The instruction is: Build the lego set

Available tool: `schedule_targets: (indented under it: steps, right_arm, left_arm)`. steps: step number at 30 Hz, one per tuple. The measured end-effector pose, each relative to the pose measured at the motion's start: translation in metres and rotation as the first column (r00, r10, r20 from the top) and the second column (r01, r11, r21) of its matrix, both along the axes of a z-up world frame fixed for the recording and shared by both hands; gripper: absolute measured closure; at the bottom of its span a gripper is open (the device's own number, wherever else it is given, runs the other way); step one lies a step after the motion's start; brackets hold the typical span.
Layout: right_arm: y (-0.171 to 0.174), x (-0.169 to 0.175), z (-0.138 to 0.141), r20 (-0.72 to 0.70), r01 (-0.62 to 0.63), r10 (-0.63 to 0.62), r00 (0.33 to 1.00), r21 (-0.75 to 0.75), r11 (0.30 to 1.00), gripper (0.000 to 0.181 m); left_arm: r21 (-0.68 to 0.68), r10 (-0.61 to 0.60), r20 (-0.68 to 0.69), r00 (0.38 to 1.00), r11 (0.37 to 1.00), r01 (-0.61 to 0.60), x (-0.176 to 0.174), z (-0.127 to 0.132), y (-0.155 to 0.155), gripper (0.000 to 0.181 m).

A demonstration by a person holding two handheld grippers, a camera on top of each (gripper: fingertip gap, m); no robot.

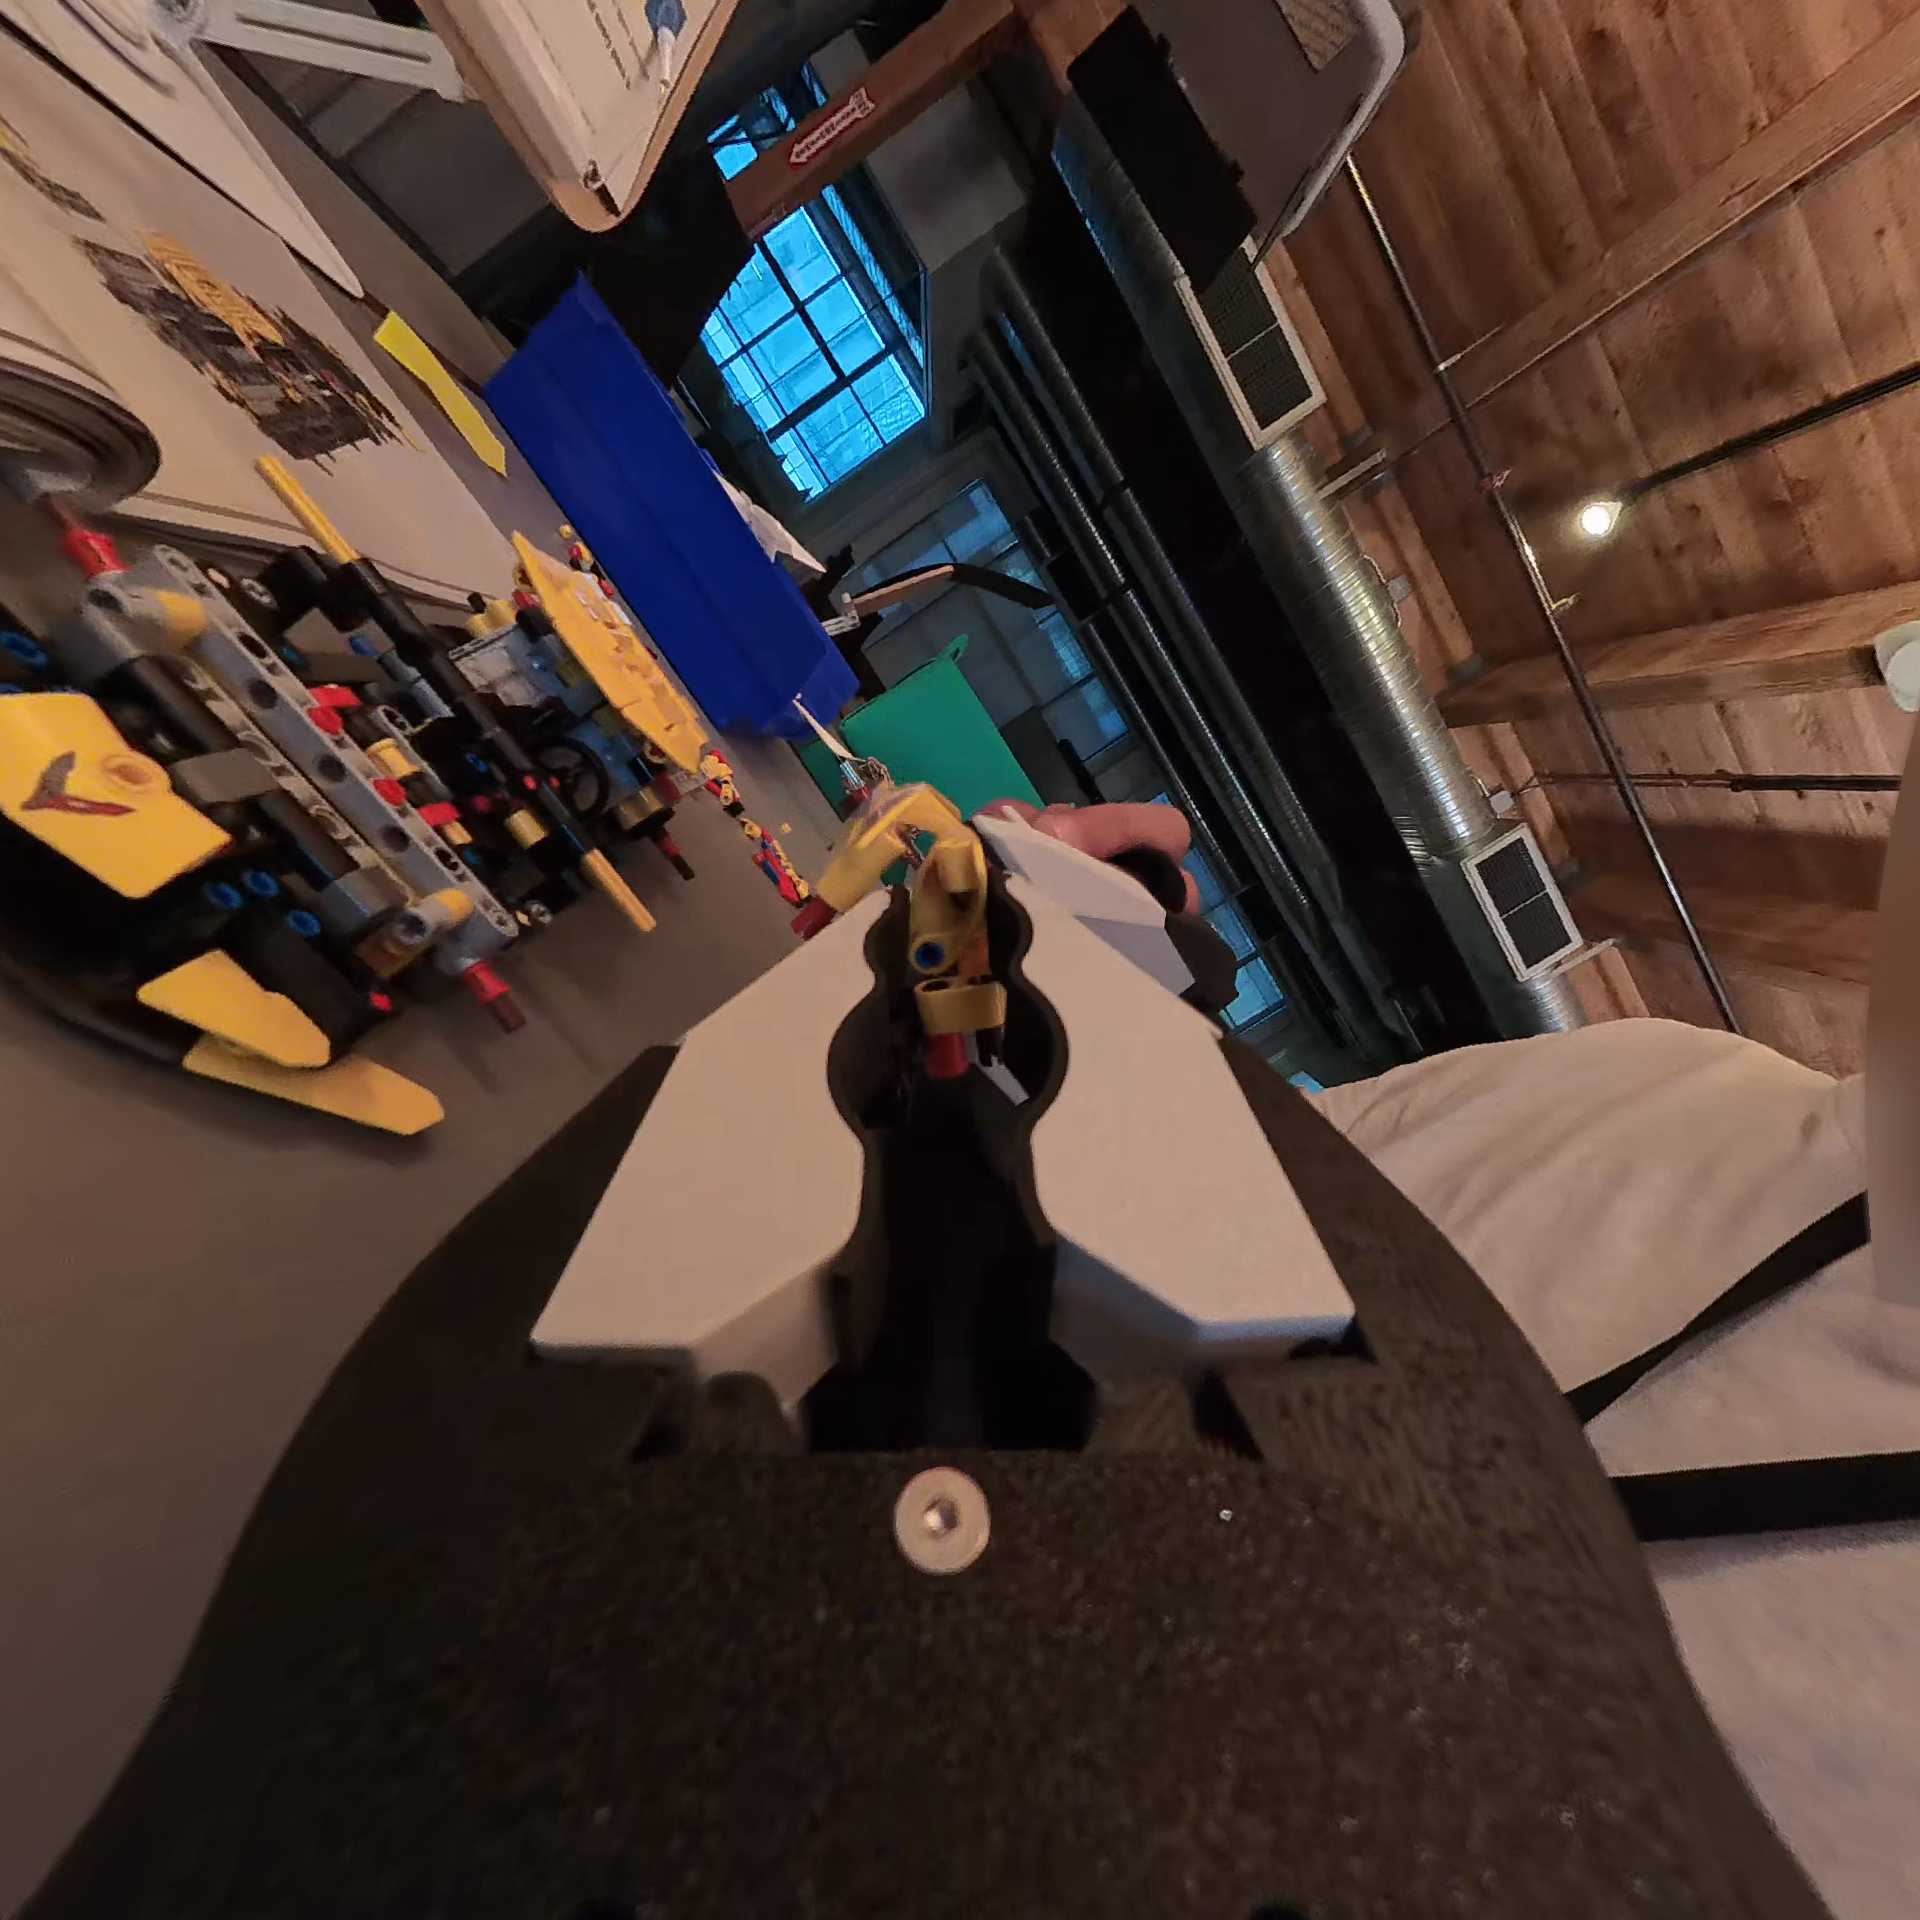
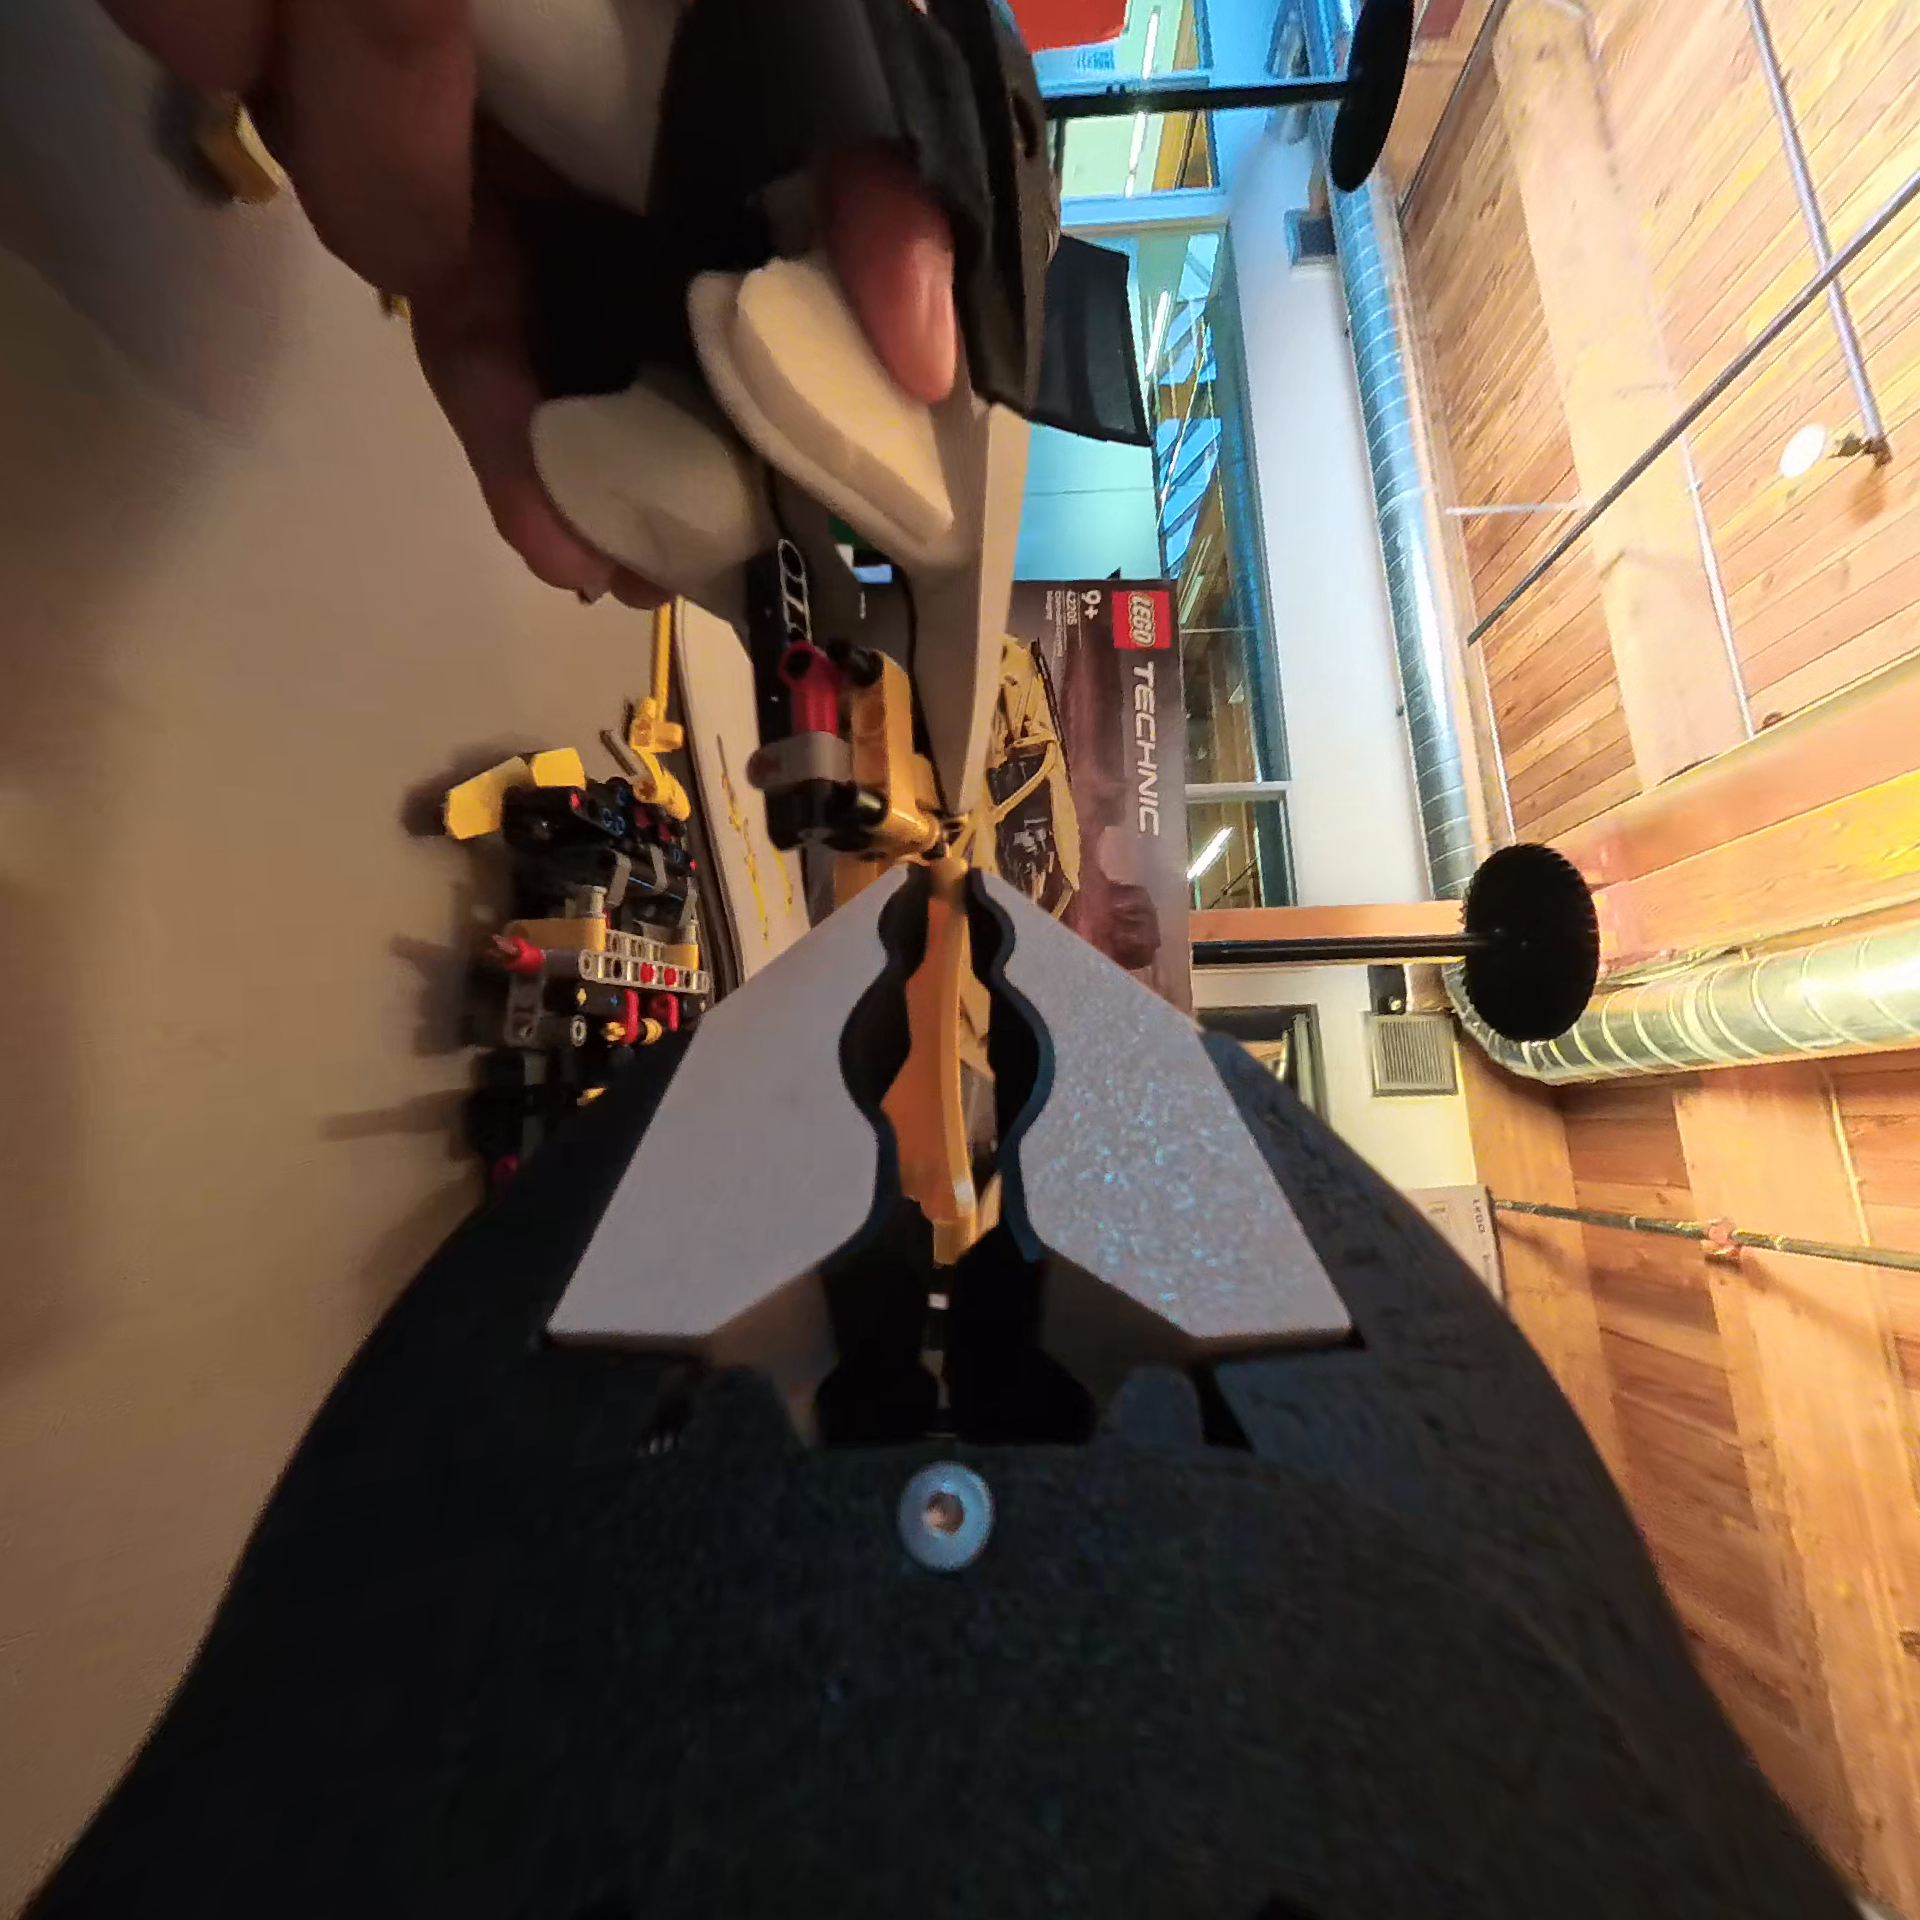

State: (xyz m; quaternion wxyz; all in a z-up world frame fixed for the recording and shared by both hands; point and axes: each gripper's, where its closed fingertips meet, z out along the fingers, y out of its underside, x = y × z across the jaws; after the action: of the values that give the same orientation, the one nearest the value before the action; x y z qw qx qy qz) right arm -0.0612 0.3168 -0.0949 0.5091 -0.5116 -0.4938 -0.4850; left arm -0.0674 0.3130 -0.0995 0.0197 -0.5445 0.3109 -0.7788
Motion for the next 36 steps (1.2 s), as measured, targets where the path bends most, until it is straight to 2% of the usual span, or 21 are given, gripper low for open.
schedule_targets:
  steps: [6, 9, 14, 18, 21, 31, 34, 36]
  right_arm:
    - [0.001, -0.005, -0.003, 0.111, -0.027, 0.022, 0.994, 0.044, 0.999, 0.175]
    - [0.002, -0.005, -0.005, 0.100, -0.020, 0.018, 0.995, 0.019, 1.000, 0.175]
    - [-0.002, -0.008, -0.003, 0.182, -0.049, 0.036, 0.983, 0.070, 0.996, 0.175]
    - [-0.001, -0.005, -0.013, 0.258, -0.047, 0.030, 0.966, 0.061, 0.997, 0.175]
    - [-0.002, -0.005, -0.013, 0.256, -0.057, 0.039, 0.966, 0.062, 0.996, 0.175]
    - [-0.001, -0.002, -0.011, 0.295, -0.053, 0.021, 0.955, 0.101, 0.993, 0.175]
    - [-0.001, 0.003, -0.013, 0.257, -0.034, 0.013, 0.966, 0.076, 0.997, 0.175]
    - [-0.003, 0.010, -0.025, 0.154, -0.009, 0.013, 0.988, -0.029, 1.000, 0.175]
  left_arm:
    - [-0.034, -0.001, -0.007, 1.000, 0.999, 0.000, -0.001, -0.003, 0.004, 0.168]
    - [-0.059, -0.018, -0.019, 1.000, 0.998, 0.016, -0.002, -0.005, 0.005, 0.168]
    - [-0.124, -0.079, -0.008, 0.997, 0.989, 0.077, -0.005, -0.003, 0.001, 0.168]
    - [-0.183, -0.122, -0.011, 0.992, 0.976, 0.118, -0.004, -0.003, -0.007, 0.168]
    - [-0.209, -0.093, -0.022, 0.995, 0.974, 0.087, -0.002, -0.005, -0.002, 0.168]
    - [-0.238, -0.109, -0.033, 0.993, 0.966, 0.098, -0.001, -0.009, -0.003, 0.168]
    - [-0.211, -0.104, -0.040, 0.994, 0.973, 0.093, -0.002, -0.009, -0.002, 0.168]
    - [-0.172, -0.085, -0.031, 0.996, 0.982, 0.079, -0.006, -0.007, 0.003, 0.168]
